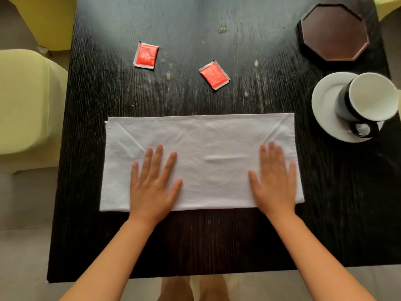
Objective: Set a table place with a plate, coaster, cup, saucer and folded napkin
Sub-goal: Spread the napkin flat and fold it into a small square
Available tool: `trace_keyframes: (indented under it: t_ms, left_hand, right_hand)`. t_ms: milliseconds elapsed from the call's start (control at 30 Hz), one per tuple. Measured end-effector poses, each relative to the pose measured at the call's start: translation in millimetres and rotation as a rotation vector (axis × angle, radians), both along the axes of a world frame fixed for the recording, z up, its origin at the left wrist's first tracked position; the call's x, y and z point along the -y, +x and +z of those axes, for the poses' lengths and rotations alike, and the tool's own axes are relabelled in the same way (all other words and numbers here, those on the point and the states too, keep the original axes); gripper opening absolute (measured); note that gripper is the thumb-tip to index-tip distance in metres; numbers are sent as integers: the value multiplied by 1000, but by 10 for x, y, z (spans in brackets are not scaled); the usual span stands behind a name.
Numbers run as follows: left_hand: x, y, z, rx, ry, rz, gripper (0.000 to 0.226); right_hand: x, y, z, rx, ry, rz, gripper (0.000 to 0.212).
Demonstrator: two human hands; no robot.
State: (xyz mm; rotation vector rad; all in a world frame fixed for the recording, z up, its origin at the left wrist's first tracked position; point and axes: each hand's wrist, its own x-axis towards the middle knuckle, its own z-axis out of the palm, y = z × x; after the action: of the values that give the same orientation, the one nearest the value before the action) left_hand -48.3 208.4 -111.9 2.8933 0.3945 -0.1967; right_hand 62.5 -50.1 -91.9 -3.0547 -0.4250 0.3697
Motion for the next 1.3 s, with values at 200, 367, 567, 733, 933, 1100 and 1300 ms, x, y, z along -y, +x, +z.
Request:
trace_keyframes:
  t_ms: [200, 367, 567, 733, 933, 1100, 1300]
  left_hand:
    - [-245, -381, 106, -112, 24, 270, 73]
    - [370, -129, 374, 18, -59, 303, 65]
    - [984, 45, 240, -64, -68, -5, 57]
    - [321, -447, 62, -83, -29, 91, 66]
    - [-86, -772, 133, -154, -25, 310, 79]
    - [-35, -610, 285, 24, -70, 669, 72]
    - [481, 535, 425, 191, -41, 51, 65]
  right_hand:
    - [512, 103, 111, 47, -85, -138, 72]
    - [-10, -256, 174, 132, 67, -3, 64]
    - [-446, -627, 15, 22, 34, 152, 60]
    - [209, -369, -21, 28, 5, 24, 63]
    - [589, -237, 54, 24, -60, -124, 64]
    - [478, -260, 175, 27, -43, -158, 66]
    - [214, -62, 503, 116, 236, -367, 66]
